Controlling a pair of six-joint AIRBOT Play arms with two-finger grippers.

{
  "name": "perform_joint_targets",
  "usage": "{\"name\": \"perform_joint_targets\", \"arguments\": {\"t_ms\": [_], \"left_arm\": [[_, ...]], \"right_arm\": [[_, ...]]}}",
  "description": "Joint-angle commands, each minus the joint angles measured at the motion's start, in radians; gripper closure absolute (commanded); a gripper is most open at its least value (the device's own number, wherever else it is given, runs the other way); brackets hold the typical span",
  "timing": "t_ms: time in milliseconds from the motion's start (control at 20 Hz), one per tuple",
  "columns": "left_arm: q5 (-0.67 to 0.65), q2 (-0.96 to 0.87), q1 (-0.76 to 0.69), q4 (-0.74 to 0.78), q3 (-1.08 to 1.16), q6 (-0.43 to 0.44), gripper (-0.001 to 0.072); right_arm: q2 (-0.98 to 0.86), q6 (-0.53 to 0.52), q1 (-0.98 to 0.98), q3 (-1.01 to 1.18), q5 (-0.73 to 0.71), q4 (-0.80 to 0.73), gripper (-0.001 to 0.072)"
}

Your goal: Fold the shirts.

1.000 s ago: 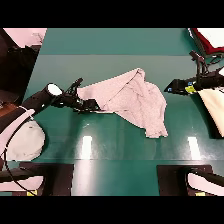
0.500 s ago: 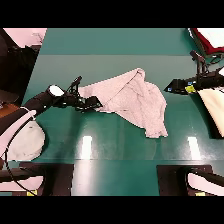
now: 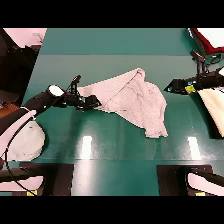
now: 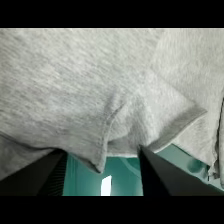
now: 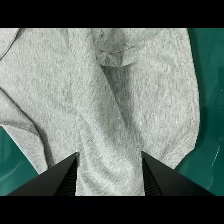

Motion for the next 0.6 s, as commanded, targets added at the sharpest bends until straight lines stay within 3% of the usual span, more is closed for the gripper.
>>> {"name": "perform_joint_targets", "arguments": {"t_ms": [0,150,200,250,400,450,500,550], "left_arm": [[0.014,-0.001,0.000,0.002,0.000,-0.002,0.0206],[0.014,-0.001,0.000,0.002,0.000,-0.008,0.0209],[0.013,-0.001,-0.001,0.002,0.000,-0.006,0.0355],[0.014,-0.001,0.000,0.002,0.000,-0.006,0.0452],[0.011,-0.005,0.000,0.002,0.000,-0.007,0.0452],[0.004,-0.011,0.000,0.002,0.000,-0.007,0.0530],[-0.002,-0.015,0.000,0.003,0.000,-0.006,0.0687],[-0.002,-0.014,0.000,0.000,0.000,-0.006,0.0684]], "right_arm": [[0.001,0.000,0.001,0.000,0.000,0.000,0.0270],[0.001,0.000,0.001,0.000,0.000,0.000,0.0270],[0.001,0.000,0.001,0.000,0.000,0.000,0.0270],[0.001,0.000,0.001,0.000,0.000,0.000,0.0270],[0.001,0.000,0.001,0.000,0.001,0.000,0.0270],[0.001,0.000,0.001,0.000,0.002,0.000,0.0270],[0.001,0.000,0.001,0.000,0.004,0.000,0.0270],[0.001,0.000,0.001,0.000,0.008,0.000,0.0270]]}}
